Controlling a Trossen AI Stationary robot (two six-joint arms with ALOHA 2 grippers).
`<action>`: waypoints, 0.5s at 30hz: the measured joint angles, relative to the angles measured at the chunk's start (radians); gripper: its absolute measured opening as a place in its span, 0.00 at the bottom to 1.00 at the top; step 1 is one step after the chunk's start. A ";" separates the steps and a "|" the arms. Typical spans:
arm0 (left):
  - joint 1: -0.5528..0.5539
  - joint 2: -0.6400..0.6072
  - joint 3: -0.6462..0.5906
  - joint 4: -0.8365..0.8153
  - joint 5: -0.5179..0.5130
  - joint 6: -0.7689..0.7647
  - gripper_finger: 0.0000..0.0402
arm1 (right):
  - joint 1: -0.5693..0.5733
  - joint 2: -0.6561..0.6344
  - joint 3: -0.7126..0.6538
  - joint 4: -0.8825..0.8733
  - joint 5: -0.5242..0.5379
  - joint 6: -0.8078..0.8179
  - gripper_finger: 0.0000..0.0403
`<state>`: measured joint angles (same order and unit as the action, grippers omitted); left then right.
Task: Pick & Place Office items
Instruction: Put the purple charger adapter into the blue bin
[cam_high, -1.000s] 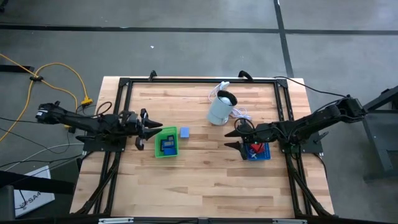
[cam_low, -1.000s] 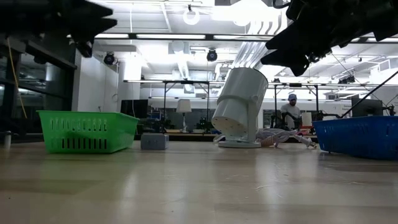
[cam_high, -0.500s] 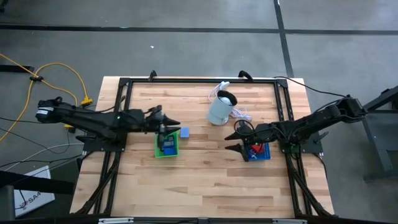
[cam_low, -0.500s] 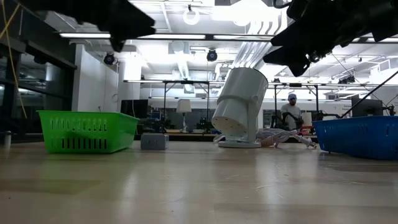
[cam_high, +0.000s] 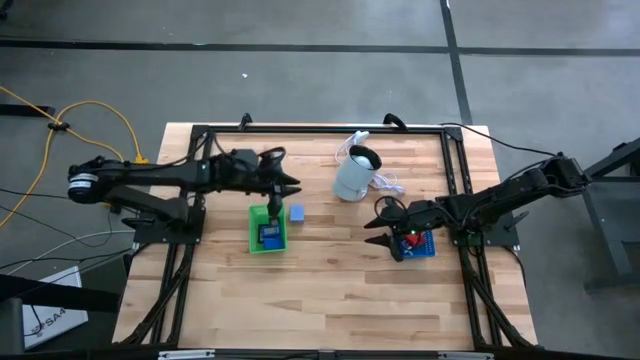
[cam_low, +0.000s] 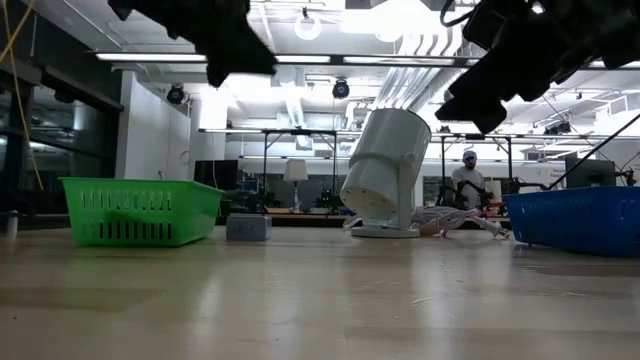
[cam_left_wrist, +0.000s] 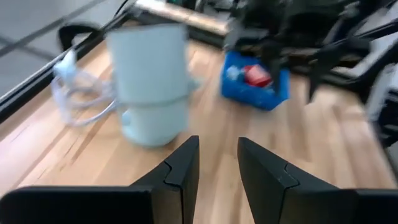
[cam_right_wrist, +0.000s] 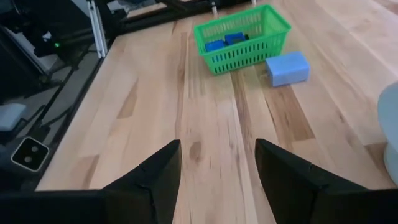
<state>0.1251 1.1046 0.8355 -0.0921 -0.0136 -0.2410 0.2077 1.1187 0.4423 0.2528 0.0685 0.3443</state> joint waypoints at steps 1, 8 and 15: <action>0.018 0.004 0.005 -0.027 0.000 0.000 0.26 | 0.000 0.000 0.000 -0.007 0.000 0.000 0.48; 0.128 0.034 0.014 -0.102 0.050 0.031 0.26 | 0.000 0.000 0.000 -0.025 0.000 0.000 0.48; 0.156 0.127 0.096 -0.108 0.137 0.089 0.26 | 0.000 0.000 0.000 -0.026 0.004 0.000 0.48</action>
<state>0.2814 1.2315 0.9317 -0.2005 0.1236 -0.1520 0.2077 1.1185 0.4423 0.2273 0.0727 0.3443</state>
